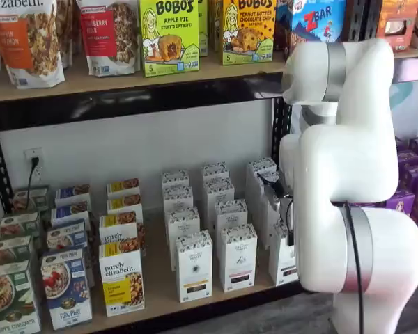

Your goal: Pick up the white box with a green strip in the middle, on the bottom shelf, the sixth box from the left

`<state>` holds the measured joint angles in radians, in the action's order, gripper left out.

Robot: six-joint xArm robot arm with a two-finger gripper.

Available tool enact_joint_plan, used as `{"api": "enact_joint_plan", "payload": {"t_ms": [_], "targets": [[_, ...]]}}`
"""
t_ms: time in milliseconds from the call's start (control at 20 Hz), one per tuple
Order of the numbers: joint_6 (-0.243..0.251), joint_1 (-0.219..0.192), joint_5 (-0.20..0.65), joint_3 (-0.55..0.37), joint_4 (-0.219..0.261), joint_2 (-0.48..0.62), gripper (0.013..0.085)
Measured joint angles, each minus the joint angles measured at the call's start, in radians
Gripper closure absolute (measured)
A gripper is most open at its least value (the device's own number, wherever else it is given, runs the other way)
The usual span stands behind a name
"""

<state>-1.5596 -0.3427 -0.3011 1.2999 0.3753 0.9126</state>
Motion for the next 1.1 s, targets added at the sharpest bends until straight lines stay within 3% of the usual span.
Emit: {"api": "enact_joint_plan", "payload": {"t_ms": [250, 500, 700, 850, 1000, 1100], "targets": [[0.108, 0.001, 0.031, -0.122, 0.106, -0.068, 0.049], [0.15, 0.009, 0.06, -0.267, 0.136, -0.171, 0.049], [0.246, 0.026, 0.07, -0.394, 0.216, -0.277, 0.049], [0.265, 0.049, 0.066, -0.48, 0.211, -0.353, 0.049], [0.32, 0.08, 0.07, -0.588, 0.236, -0.454, 0.049], [0.316, 0.111, 0.066, -0.659, 0.201, -0.529, 0.049]]}}
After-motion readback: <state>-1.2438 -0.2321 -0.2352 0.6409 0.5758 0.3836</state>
